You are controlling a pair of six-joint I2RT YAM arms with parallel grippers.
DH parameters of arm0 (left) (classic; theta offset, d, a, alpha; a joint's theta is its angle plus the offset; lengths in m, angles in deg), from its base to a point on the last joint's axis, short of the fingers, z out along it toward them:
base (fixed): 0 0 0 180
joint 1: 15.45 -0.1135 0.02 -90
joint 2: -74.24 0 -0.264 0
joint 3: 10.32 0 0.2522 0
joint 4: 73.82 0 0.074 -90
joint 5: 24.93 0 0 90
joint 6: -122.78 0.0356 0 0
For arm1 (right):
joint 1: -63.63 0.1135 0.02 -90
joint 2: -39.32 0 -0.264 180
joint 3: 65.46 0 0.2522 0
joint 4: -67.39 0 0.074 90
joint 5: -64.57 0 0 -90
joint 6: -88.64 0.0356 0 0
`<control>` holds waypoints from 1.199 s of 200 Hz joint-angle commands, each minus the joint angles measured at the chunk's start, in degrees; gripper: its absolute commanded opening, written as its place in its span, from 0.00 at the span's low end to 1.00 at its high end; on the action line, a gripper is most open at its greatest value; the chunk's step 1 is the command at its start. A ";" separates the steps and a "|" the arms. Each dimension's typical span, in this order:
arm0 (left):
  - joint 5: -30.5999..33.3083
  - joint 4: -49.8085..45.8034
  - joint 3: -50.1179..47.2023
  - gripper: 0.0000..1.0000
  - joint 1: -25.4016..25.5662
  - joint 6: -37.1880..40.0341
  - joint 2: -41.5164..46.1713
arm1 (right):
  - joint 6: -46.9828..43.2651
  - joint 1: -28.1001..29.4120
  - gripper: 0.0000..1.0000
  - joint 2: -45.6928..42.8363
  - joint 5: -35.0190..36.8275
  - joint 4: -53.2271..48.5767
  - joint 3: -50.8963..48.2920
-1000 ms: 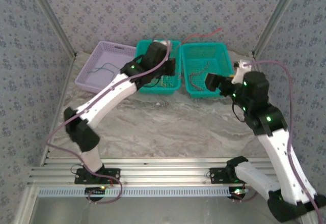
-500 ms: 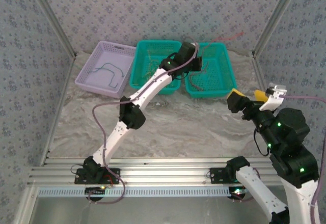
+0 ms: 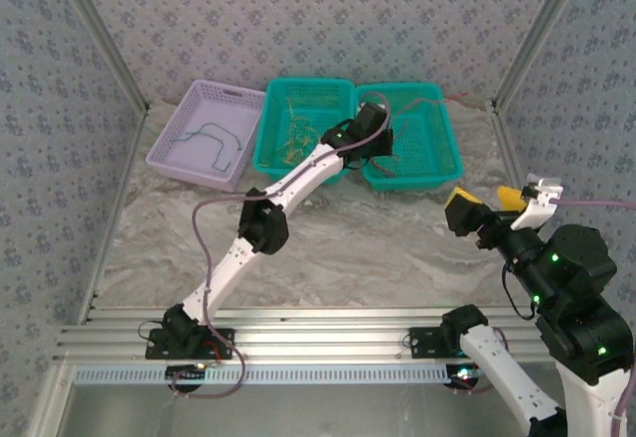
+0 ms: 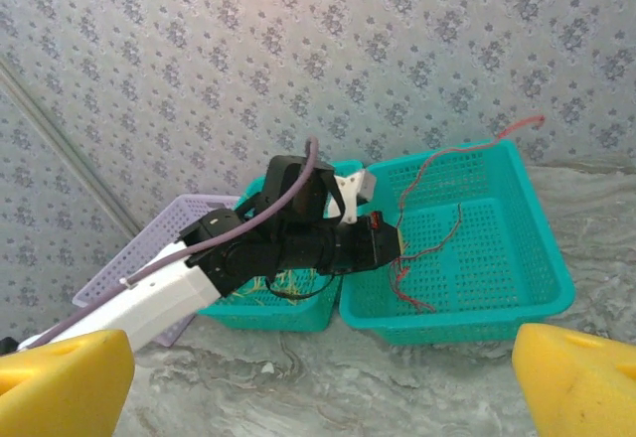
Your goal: Untangle the cables
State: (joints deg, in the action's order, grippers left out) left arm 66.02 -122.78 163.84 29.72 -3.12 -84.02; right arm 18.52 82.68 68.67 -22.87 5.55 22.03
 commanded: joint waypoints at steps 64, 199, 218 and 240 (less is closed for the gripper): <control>3.22 -2.67 -0.87 0.04 -0.18 -5.73 -2.94 | 0.77 0.22 1.00 1.06 -3.94 1.41 -2.63; 1.22 -4.04 -0.43 0.45 -1.15 -7.13 -4.07 | 1.69 0.26 1.00 4.49 -6.39 2.28 -4.72; 1.06 -4.04 -0.17 0.52 -1.13 -6.86 -3.09 | 1.61 0.32 1.00 4.75 -6.13 2.67 -4.89; -0.06 -1.53 0.55 0.63 -1.13 -6.72 -2.10 | 1.67 0.26 1.00 5.26 -5.03 2.85 -4.92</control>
State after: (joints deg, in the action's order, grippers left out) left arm 67.26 -123.92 163.81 28.91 -10.09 -85.70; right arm 19.81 82.68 73.04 -28.88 7.00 17.53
